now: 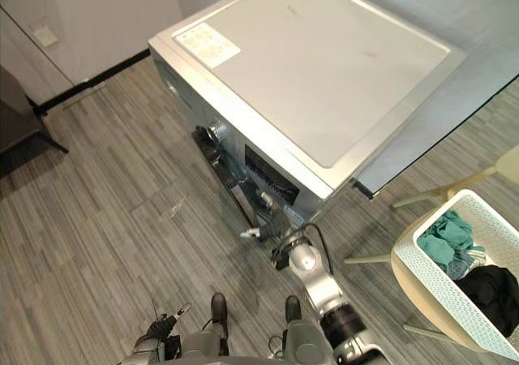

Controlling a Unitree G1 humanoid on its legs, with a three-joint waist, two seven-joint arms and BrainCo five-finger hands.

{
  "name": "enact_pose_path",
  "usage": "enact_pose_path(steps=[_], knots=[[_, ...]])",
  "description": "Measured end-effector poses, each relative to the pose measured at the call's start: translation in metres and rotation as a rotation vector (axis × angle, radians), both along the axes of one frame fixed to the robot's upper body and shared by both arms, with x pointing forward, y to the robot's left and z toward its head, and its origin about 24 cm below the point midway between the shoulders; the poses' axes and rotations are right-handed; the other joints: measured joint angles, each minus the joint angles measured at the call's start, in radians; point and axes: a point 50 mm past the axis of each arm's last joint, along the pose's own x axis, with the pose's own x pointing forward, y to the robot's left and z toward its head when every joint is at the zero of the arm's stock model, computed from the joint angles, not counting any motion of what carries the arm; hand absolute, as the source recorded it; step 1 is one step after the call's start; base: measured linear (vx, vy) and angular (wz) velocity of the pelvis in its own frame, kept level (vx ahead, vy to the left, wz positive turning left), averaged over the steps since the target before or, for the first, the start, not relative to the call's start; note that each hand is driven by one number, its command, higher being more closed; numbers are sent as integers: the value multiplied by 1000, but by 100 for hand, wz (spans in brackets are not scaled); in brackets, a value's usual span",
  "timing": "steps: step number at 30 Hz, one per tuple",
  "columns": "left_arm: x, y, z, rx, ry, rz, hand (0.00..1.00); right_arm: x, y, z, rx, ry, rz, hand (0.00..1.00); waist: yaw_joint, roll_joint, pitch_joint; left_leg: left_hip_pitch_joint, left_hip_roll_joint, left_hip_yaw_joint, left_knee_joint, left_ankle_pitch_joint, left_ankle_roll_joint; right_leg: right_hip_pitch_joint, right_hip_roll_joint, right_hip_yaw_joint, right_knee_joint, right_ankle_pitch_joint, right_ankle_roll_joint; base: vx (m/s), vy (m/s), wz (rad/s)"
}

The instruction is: Pick up the laundry basket with both hands and put the clothes into the washing machine.

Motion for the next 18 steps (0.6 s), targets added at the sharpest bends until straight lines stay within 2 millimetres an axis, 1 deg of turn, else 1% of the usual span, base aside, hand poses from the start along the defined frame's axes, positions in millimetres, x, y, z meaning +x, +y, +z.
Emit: enact_pose_path(steps=[1, 3, 4, 7, 8, 9, 10, 12, 13, 15, 16, 18], knots=[[3, -2, 1, -1, -11, -10, 0, 5, -3, -1, -6, 5, -33, 0, 11, 11, 7, -13, 0, -1, 0, 3, 0, -13, 0, 0, 3, 0, 0, 0, 0, 0], [8, -7, 2, -7, -25, -25, 0, 13, -5, -1, -25, 15, -58, 0, 14, 28, 20, -37, -3, -9, -1, 13, 0, -33, -3, -11, 5, 0, 0, -6, -10, 14], [11, -8, 4, -10, -38, -29, 0, 19, -5, -1, -26, 23, -73, 0, 13, 36, 40, -45, -4, -18, 0, 16, -1, -35, -5, -19, 6, 0, 0, -6, -11, 20], [17, -10, 7, -8, -67, -39, 0, 28, -13, -2, -40, 42, -120, 0, 16, 40, 72, -57, -5, -34, 0, 24, -1, -39, -6, -34, 6, 0, 0, -12, -12, 20], [21, -12, 9, -4, -84, -59, 0, 32, -17, -3, -34, 57, -147, 0, 26, 50, 80, -84, -7, -47, -1, 36, -8, -61, -9, -46, 11, 0, 0, -14, -6, 17], [22, -13, 9, -4, -88, -61, 0, 33, -18, -3, -34, 59, -150, 0, 28, 51, 82, -87, -9, -50, -1, 39, -7, -65, -10, -48, 13, 0, 0, -27, -3, 22], [27, -15, 12, 1, -107, -65, 0, 37, -23, -2, -27, 73, -180, 0, 38, 58, 100, -98, -10, -56, -1, 47, -4, -74, -12, -54, 19, 0, 0, -29, 1, 11], [31, -15, 14, 2, -122, -56, 0, 42, -27, -3, -30, 92, -212, 0, 43, 65, 116, -113, -11, -64, -1, 57, -7, -87, -13, -63, 26, 0, 0, -56, -4, 19], [34, -17, 15, 3, -129, -66, 0, 44, -27, -3, -35, 97, -215, 0, 40, 67, 129, -121, -13, -77, -2, 67, -7, -89, -15, -76, 28, 0, -1, -70, -7, 28], [37, -18, 17, 11, -146, -71, 0, 43, -25, -3, -33, 100, -211, 0, 43, 67, 135, -131, -12, -87, -2, 73, -6, -94, -15, -86, 33, 0, -1, -49, -3, 21], [39, -18, 18, 16, -158, -77, 0, 42, -19, -4, -27, 102, -197, 0, 43, 67, 135, -141, -13, -95, -2, 78, -6, -103, -15, -93, 36, 0, -2, -44, 2, 14], [39, -19, 18, 16, -159, -81, 0, 40, -15, -6, -30, 104, -188, 0, 41, 65, 136, -143, -14, -101, -3, 81, -6, -103, -16, -98, 38, 0, -3, -58, 9, 10]])
